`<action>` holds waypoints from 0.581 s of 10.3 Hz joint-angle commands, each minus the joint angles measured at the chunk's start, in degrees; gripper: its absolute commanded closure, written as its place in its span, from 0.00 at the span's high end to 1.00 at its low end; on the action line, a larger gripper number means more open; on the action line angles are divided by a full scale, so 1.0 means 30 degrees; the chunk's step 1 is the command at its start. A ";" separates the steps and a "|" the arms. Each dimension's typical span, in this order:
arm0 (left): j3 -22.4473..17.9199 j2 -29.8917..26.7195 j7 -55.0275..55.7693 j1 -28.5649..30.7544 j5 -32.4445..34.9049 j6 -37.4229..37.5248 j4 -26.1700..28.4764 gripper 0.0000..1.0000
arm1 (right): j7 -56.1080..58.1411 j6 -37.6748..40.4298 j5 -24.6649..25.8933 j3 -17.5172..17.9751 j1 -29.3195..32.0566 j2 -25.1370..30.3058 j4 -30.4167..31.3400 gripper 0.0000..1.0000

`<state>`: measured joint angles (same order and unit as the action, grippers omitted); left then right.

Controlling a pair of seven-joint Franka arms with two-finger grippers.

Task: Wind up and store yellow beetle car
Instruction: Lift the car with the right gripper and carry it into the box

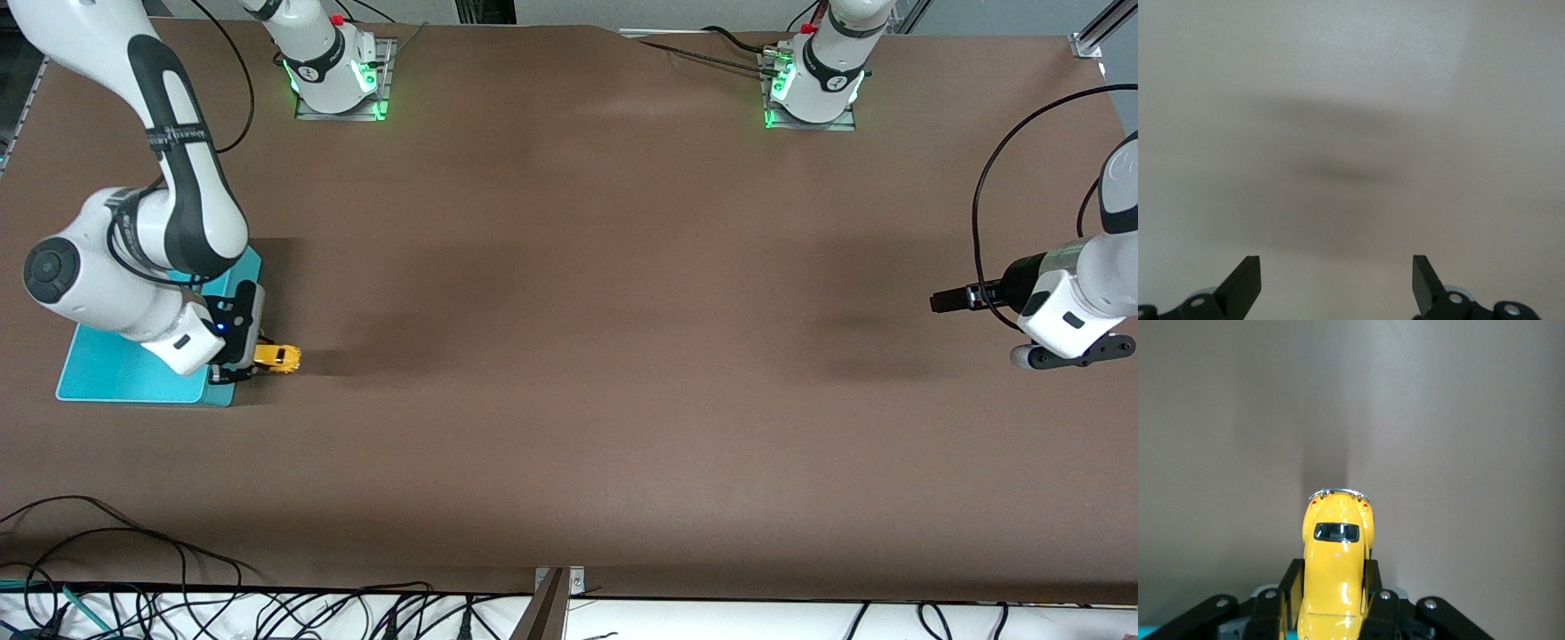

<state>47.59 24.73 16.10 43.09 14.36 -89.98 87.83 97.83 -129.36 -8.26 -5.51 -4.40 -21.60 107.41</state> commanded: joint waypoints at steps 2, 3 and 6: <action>-0.8397 -0.3256 -0.2666 -0.6520 -0.3692 0.0403 0.0369 0.99 | 0.0171 0.1835 0.2281 0.0165 0.1316 0.2887 0.1811 0.00; -0.9929 -0.3785 -0.2874 -0.7816 -0.4223 0.0141 0.0894 0.98 | 0.0404 0.2363 0.2895 0.0165 0.1581 0.3386 0.1872 0.00; -1.2631 -0.5951 -0.3804 -1.0019 -0.4930 -0.2139 0.3937 0.98 | 0.2947 0.2428 0.3341 0.0107 0.2839 0.3480 0.1843 0.00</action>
<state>13.92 12.30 8.41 15.92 1.64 -92.59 92.70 103.13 -122.08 0.74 -5.68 2.14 -12.35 111.49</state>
